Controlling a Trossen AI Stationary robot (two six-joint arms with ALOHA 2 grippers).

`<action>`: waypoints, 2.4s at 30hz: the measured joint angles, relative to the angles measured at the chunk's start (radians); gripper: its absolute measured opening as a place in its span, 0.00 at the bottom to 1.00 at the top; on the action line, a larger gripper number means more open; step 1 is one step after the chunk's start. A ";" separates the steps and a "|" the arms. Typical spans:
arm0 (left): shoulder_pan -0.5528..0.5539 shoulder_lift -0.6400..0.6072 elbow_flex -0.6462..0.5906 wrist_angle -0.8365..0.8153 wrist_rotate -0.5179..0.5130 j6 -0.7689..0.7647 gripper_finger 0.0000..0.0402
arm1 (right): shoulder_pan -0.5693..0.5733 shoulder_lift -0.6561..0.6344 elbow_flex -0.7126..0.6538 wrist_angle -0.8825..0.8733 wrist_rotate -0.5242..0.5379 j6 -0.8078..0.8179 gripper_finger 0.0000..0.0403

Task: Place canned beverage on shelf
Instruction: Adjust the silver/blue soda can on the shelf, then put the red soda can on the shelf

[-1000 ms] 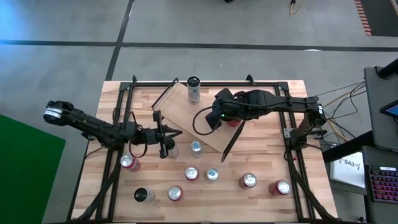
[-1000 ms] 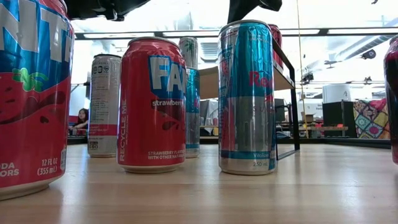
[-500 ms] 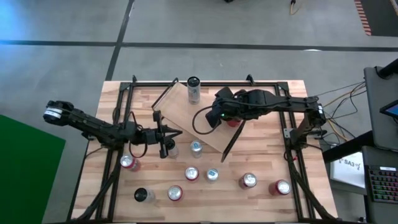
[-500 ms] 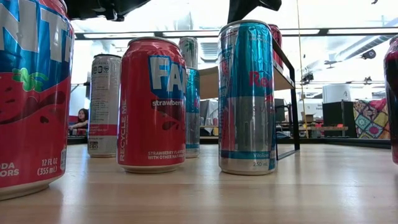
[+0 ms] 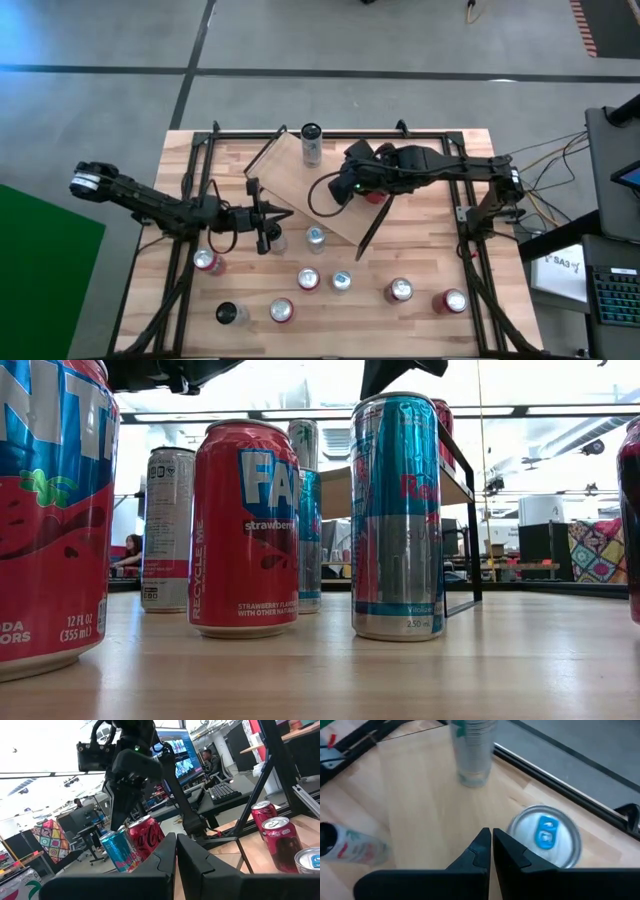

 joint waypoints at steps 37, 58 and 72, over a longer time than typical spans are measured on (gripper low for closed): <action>-0.060 0.000 0.035 0.060 0.064 -0.289 0.00 | 0.364 -0.308 -0.437 0.384 0.008 -0.439 0.02; -0.075 0.024 0.325 -0.504 0.025 -0.420 0.00 | 0.363 -0.629 -0.861 0.709 -0.002 -0.569 0.02; -0.191 0.094 0.612 -1.199 -0.106 -0.724 0.00 | 0.363 -0.721 -0.949 0.743 -0.002 -0.590 0.02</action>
